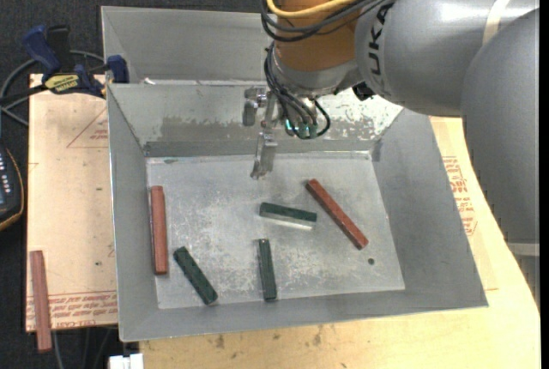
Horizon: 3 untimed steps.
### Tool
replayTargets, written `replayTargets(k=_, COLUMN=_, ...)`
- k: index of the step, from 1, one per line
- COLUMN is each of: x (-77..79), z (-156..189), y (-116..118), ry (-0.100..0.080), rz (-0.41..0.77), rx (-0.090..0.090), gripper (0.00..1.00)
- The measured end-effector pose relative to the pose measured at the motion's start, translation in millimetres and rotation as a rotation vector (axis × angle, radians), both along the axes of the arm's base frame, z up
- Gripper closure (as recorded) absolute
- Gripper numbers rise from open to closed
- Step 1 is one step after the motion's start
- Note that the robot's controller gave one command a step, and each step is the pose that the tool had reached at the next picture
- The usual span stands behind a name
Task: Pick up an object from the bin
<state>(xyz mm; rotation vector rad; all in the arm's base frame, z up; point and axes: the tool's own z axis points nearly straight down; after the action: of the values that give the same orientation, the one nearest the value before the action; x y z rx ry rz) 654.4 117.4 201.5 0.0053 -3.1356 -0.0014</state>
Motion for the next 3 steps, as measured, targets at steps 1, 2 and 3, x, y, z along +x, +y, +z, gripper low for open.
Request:
replayTargets(k=1, x=-45.4, z=-116, y=-47, ry=0.001, rz=0.160, rx=-0.001, gripper=0.00)
replayTargets(k=2, x=-19.7, z=-132, y=-118, ry=-0.010, rz=0.242, rx=-0.002, gripper=0.00)
replayTargets(k=3, x=-19.7, z=-130, y=-113, ry=-0.010, rz=0.247, rx=0.001, gripper=1.00)
